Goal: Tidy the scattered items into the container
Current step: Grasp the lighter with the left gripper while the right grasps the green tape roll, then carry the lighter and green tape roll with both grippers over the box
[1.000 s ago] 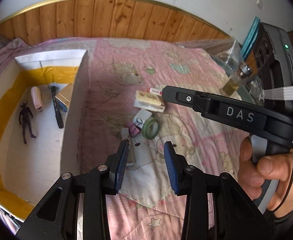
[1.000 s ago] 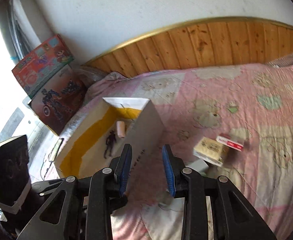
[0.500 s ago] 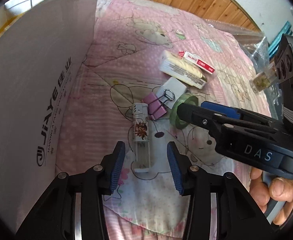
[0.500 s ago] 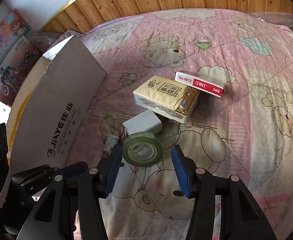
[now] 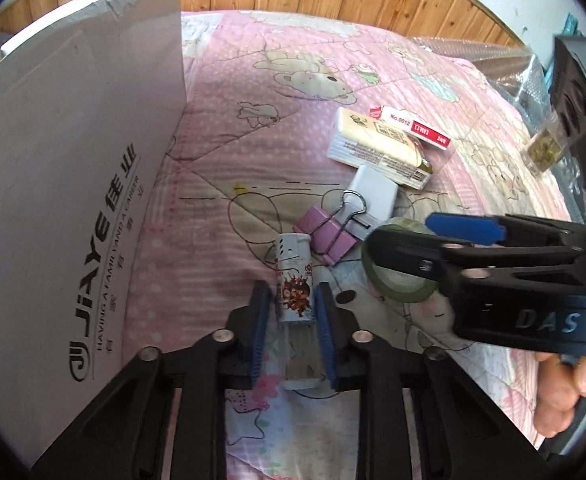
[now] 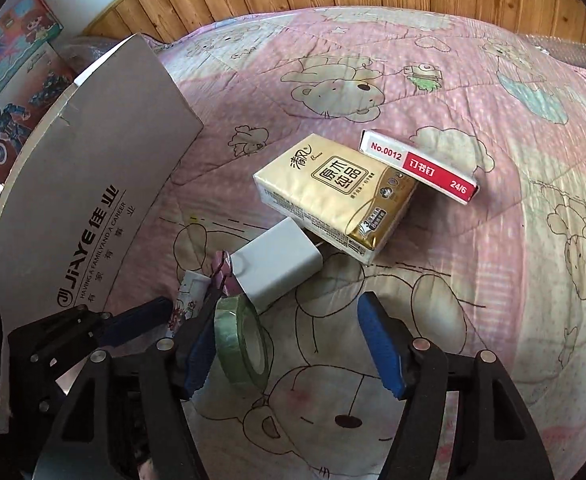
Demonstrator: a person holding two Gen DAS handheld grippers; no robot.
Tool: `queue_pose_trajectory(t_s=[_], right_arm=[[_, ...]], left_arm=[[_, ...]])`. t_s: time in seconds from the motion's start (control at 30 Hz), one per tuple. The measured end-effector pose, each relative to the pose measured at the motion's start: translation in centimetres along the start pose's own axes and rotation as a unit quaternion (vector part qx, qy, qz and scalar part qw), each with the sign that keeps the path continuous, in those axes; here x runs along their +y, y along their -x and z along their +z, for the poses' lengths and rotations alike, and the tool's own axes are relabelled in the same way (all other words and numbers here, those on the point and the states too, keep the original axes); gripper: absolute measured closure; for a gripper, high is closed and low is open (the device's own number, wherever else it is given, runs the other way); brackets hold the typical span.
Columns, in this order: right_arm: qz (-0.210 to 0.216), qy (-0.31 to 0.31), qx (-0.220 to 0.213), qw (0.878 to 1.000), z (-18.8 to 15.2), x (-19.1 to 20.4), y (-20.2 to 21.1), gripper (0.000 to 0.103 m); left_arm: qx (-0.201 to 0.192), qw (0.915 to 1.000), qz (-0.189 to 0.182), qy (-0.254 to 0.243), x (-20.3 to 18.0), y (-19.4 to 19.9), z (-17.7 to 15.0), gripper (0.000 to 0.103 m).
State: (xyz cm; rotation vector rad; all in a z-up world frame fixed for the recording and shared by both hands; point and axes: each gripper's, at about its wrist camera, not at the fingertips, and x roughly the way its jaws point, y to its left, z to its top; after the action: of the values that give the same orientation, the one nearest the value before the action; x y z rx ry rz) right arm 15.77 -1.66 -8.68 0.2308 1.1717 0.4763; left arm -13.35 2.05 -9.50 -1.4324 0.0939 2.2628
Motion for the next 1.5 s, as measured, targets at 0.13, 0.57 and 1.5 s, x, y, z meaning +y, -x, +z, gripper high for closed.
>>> queue_pose_trajectory(t_s=[0.13,0.57,1.5], right_arm=[[0.023,-0.009,0.019,1.0,-0.7,-0.6,0.2,0.052],[0.035,-0.006,0.0,0.999,-0.9,0.4,2.8,0.092],[0.08,0.011,-0.093,0.992,-0.6,6.1,9.2,0.092]], left_arm=[[0.0,1.0,-0.009,-0.001,0.3,0.0,-0.1,0.084],[-0.027,0.9987,-0.041,0.014,0.0,2.8,0.4,0.084],[-0.117,0.9873,-0.09,0.057,1.2,13.4,2.1,0.084]])
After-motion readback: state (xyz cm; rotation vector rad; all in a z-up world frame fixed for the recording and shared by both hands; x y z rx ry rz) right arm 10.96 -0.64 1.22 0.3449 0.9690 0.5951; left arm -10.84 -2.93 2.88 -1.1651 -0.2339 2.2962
